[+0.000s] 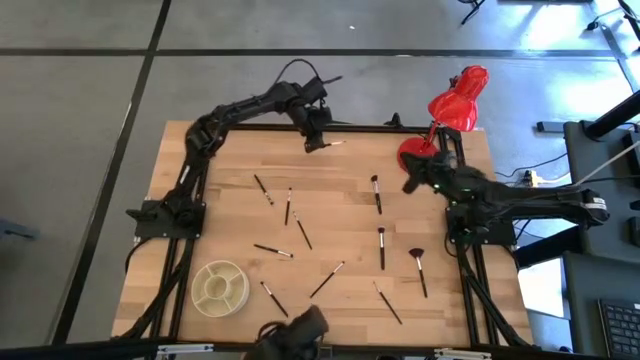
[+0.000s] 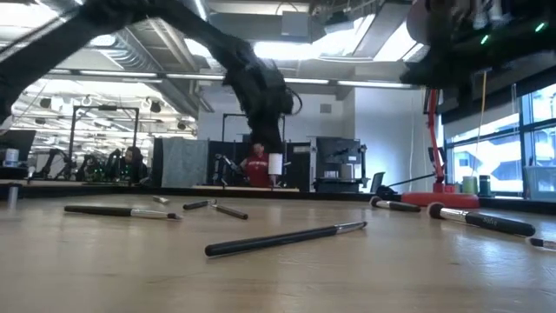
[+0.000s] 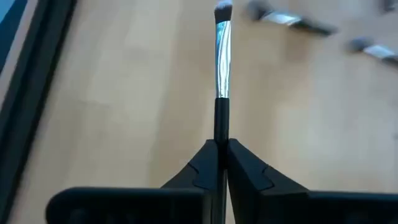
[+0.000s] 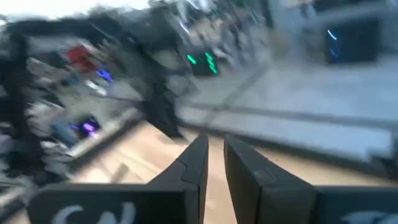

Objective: Put items in baskets/containers
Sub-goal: Put the black eyeshadow brush into the white organizer

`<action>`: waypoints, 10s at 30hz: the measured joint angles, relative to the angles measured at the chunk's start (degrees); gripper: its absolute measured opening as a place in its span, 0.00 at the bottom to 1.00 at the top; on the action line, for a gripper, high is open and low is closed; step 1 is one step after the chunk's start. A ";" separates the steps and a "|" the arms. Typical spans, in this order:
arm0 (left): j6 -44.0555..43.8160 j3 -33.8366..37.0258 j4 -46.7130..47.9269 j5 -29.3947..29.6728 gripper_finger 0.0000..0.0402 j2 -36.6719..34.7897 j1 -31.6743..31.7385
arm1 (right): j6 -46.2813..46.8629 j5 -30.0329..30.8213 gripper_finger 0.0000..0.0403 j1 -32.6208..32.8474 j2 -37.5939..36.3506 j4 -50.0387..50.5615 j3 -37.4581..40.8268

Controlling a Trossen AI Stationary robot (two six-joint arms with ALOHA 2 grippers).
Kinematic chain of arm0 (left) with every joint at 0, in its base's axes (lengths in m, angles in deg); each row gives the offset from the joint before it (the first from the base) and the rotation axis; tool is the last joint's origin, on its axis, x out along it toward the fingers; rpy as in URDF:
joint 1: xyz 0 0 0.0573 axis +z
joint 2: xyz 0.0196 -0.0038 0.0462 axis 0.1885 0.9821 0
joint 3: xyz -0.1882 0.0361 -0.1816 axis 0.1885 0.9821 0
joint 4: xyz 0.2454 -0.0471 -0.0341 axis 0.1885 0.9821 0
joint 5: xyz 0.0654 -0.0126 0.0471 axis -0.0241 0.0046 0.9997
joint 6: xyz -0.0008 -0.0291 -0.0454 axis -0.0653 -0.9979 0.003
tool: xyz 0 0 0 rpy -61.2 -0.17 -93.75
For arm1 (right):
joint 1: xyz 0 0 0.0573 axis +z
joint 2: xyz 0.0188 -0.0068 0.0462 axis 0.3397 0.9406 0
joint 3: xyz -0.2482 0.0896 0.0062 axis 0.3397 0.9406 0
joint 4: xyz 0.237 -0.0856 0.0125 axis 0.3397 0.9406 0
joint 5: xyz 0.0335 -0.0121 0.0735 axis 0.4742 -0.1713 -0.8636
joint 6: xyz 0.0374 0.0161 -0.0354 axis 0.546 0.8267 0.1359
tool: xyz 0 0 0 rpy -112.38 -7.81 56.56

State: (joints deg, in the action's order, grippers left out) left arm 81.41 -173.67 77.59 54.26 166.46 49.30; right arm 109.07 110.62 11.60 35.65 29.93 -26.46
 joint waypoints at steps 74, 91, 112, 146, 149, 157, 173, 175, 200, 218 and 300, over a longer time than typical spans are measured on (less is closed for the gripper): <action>-24.70 88.51 -40.09 46.06 0.24 -69.77 -19.79 | -29.63 -51.20 0.06 16.14 95.28 4.03 -101.46; -42.81 96.18 -40.27 45.05 0.24 -69.79 -23.95 | -34.26 -56.16 0.06 19.74 110.90 -1.53 -117.23; -44.41 96.24 -44.22 52.15 0.24 -69.77 -32.30 | -36.96 -48.81 0.07 20.09 110.38 11.47 -118.13; -35.41 95.76 -48.94 44.32 0.31 -69.77 -37.41 | -30.20 -29.94 0.38 18.92 84.79 32.37 -96.94; -34.85 95.05 -49.64 45.97 0.36 -69.77 -38.28 | -27.88 -29.93 0.38 17.63 79.30 21.78 -83.46; -29.49 92.12 -50.62 48.60 0.44 -69.77 -38.29 | -24.00 -26.94 0.38 12.48 62.13 -6.30 -53.92; -16.14 69.68 -28.40 39.03 0.43 -51.91 -32.06 | -21.04 -25.31 0.38 11.51 30.71 -3.35 -28.51; -12.27 66.68 -24.48 39.03 0.43 -48.49 -31.49 | -20.29 -25.28 0.38 11.49 29.59 -3.24 -26.69; 18.60 59.01 -15.64 38.39 0.28 -26.49 -28.32 | -8.94 -25.25 0.38 11.77 29.21 13.72 -25.87; 9.80 58.37 -17.02 38.05 0.01 -29.02 -24.71 | -6.12 -20.22 0.38 17.90 31.15 8.71 -25.85; -88.39 54.07 2.23 63.74 0.36 -58.58 -82.25 | -15.93 -29.42 0.38 3.52 38.97 -21.89 -32.52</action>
State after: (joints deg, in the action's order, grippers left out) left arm -6.99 -119.60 79.82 118.00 107.88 -32.95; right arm 93.14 81.20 15.12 74.62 8.04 -58.98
